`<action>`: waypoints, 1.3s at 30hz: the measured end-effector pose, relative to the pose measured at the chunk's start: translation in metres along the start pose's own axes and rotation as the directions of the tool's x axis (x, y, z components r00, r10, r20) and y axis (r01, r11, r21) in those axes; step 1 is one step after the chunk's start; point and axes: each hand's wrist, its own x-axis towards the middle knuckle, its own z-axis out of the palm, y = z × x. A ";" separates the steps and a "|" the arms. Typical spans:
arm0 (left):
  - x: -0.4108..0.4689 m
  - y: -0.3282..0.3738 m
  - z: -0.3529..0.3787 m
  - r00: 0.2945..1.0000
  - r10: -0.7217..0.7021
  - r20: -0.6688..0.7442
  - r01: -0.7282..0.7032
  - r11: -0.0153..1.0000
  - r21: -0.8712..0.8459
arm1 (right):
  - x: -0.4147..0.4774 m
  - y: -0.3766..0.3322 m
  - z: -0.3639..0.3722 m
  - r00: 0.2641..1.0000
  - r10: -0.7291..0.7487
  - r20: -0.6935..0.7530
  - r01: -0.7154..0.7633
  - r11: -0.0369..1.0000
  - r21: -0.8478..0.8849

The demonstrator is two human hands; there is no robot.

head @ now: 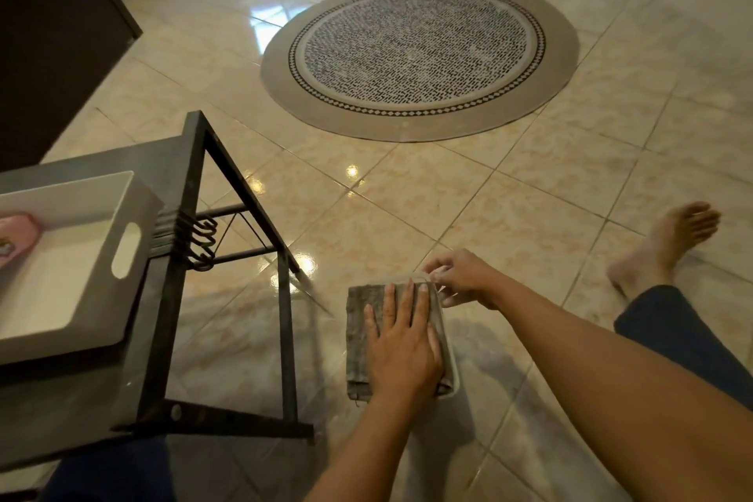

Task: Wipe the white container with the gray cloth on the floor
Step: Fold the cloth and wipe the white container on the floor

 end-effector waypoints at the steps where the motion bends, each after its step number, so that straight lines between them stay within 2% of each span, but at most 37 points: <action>1: -0.001 -0.002 0.000 1.000 -0.023 -0.004 0.023 1.000 -0.010 | -0.001 0.002 -0.001 1.000 -0.001 -0.003 0.001 1.000 0.001; 5: 0.002 -0.005 -0.002 0.997 -0.079 0.011 0.080 0.996 -0.039 | -0.005 0.015 -0.012 0.999 0.017 0.032 -0.018 1.000 0.016; 7: 0.003 -0.003 -0.006 0.998 -0.063 0.009 0.064 0.995 -0.074 | -0.005 0.014 -0.017 1.000 -0.010 0.023 0.013 0.993 -0.114; 9: 0.001 -0.004 -0.014 1.000 -0.029 0.009 0.030 0.988 -0.154 | -0.003 0.007 -0.018 0.994 -0.099 0.038 0.105 0.956 -0.274; 12: -0.008 -0.019 -0.022 0.998 0.043 0.034 -0.036 0.979 -0.198 | -0.002 -0.002 -0.011 0.975 -0.157 0.157 0.206 0.906 -0.371; 15: -0.018 -0.039 -0.021 0.996 0.075 0.055 -0.068 0.991 -0.117 | -0.003 0.004 -0.009 0.980 -0.139 0.140 0.178 0.928 -0.327; 20: -0.025 -0.048 -0.013 0.999 -0.041 0.028 0.045 0.988 -0.150 | -0.014 0.033 -0.013 0.994 -0.068 -0.081 0.058 0.991 -0.120; 23: -0.024 -0.036 -0.006 0.997 -0.083 0.000 0.082 0.993 -0.090 | -0.034 0.054 -0.004 0.978 0.026 -0.206 -0.025 1.000 0.008; 25: -0.022 -0.028 -0.002 0.992 -0.124 -0.038 0.121 0.991 -0.061 | -0.053 0.064 0.003 0.982 0.068 -0.177 -0.065 0.998 0.023; 27: -0.018 -0.016 0.001 0.988 -0.138 -0.062 0.135 0.989 -0.054 | -0.066 0.066 0.003 0.996 0.076 -0.056 -0.077 0.997 -0.010; 31: -0.020 0.011 0.004 0.999 0.014 -0.038 -0.013 1.000 0.006 | -0.069 0.057 -0.010 0.996 0.056 0.076 -0.053 0.998 -0.041; 32: -0.021 0.008 0.006 0.999 -0.008 -0.050 0.008 1.000 0.012 | -0.070 0.055 -0.010 0.995 0.049 0.082 -0.045 0.998 -0.051; 35: -0.033 -0.004 0.011 0.959 -0.253 -0.125 0.252 0.967 -0.027 | -0.074 0.057 -0.004 0.998 0.021 0.053 -0.018 0.997 -0.070; 36: -0.038 -0.002 0.012 0.954 -0.274 -0.122 0.270 0.962 -0.047 | -0.075 0.059 -0.002 0.999 0.011 0.039 -0.008 0.998 -0.064; 39: -0.037 0.019 0.014 0.992 -0.116 -0.051 0.116 0.993 -0.001 | -0.074 0.064 0.003 1.000 -0.020 -0.017 0.019 0.999 -0.051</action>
